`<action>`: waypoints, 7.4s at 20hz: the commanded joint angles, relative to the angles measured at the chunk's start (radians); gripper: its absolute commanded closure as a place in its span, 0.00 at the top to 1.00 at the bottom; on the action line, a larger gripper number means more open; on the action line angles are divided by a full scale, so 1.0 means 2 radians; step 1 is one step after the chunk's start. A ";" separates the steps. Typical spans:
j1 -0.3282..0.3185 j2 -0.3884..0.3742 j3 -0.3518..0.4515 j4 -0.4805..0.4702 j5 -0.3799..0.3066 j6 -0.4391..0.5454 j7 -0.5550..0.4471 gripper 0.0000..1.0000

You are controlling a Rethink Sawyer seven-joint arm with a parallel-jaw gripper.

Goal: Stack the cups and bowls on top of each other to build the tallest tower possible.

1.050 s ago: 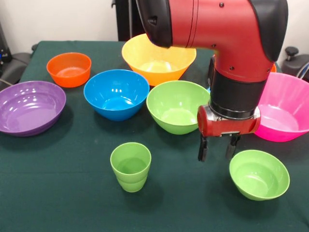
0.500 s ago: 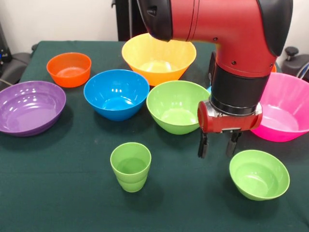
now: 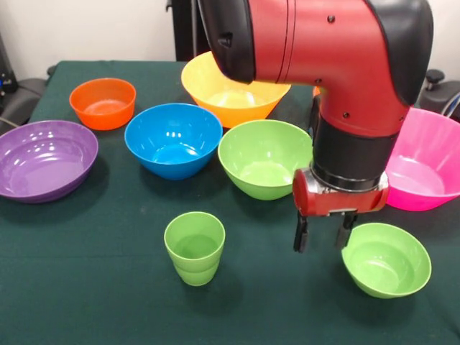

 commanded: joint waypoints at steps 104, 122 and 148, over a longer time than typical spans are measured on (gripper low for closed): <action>0.061 0.086 -0.041 -0.061 0.084 0.024 0.103 0.00; 0.038 0.084 -0.015 -0.081 0.101 0.162 0.061 0.00; 0.005 0.096 0.037 -0.132 0.106 0.350 0.022 0.00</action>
